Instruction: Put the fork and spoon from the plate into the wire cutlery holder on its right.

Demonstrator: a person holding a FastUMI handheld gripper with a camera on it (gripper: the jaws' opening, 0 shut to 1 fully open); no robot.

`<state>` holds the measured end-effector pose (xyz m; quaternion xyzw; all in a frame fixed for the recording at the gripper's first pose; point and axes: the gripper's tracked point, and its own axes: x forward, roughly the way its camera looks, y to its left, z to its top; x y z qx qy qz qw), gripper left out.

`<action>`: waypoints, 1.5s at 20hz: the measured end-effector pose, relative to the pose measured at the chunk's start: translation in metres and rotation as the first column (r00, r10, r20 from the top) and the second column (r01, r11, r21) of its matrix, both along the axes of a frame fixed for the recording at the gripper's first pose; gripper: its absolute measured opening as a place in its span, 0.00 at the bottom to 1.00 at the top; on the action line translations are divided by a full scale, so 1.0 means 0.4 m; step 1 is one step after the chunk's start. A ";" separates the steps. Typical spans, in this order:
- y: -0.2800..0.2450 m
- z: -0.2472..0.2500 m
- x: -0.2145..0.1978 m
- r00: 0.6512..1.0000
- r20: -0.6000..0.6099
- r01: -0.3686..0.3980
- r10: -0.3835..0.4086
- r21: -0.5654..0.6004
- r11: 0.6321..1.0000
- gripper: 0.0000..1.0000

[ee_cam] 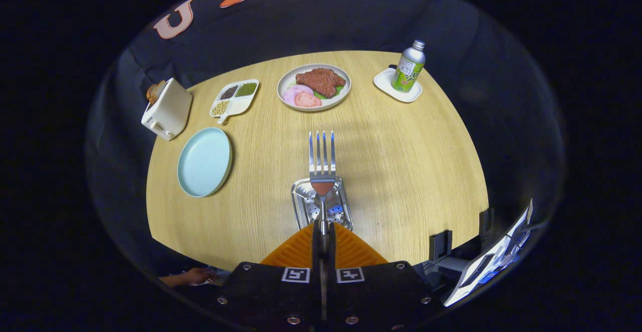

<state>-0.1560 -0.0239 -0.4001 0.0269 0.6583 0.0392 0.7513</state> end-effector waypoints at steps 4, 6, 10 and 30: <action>-0.009 -0.046 -0.043 0.995 -0.081 -0.065 0.064 -0.014 0.998 0.05; -0.022 -0.066 -0.067 0.986 -0.128 -0.115 0.111 -0.025 0.993 0.05; -0.036 -0.090 -0.088 0.963 -0.187 -0.207 0.194 -0.051 0.977 0.06; -0.035 0.451 0.400 0.662 0.744 0.004 -0.090 0.116 0.993 0.69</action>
